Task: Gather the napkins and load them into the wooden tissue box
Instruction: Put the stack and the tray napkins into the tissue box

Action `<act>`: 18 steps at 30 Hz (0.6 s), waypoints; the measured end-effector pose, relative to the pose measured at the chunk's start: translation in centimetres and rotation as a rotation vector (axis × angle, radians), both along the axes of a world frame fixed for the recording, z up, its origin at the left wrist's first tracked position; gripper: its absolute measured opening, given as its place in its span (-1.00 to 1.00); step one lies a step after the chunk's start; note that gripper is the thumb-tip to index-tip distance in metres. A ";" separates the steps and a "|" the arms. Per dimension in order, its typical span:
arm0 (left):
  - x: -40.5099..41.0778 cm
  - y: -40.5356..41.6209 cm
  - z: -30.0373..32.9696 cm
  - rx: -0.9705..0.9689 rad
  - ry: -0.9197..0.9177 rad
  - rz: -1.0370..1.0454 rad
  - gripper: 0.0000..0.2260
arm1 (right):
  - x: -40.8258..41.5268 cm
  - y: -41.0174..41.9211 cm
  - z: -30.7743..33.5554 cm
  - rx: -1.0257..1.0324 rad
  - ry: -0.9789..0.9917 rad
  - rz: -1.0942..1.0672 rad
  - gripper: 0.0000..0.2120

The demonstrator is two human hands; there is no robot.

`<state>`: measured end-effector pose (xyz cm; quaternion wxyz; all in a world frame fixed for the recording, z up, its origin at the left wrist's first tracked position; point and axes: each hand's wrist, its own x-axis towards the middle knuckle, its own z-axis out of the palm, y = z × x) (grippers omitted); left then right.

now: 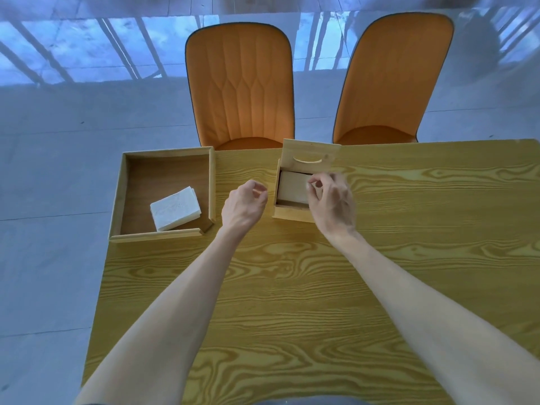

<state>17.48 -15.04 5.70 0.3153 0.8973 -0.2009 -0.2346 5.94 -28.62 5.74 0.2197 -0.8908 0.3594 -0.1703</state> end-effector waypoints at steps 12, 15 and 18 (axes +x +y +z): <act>5.5 11.7 0.8 0.239 0.095 0.120 -0.73 | 8.8 9.7 0.9 0.076 0.254 0.450 -0.82; 6.8 14.2 0.4 0.245 0.031 0.210 -0.72 | 11.0 12.1 0.4 0.112 0.362 0.597 -0.76; 7.8 15.6 -0.1 0.220 -0.029 0.296 -0.65 | 12.8 14.1 -0.3 0.099 0.434 0.691 -0.68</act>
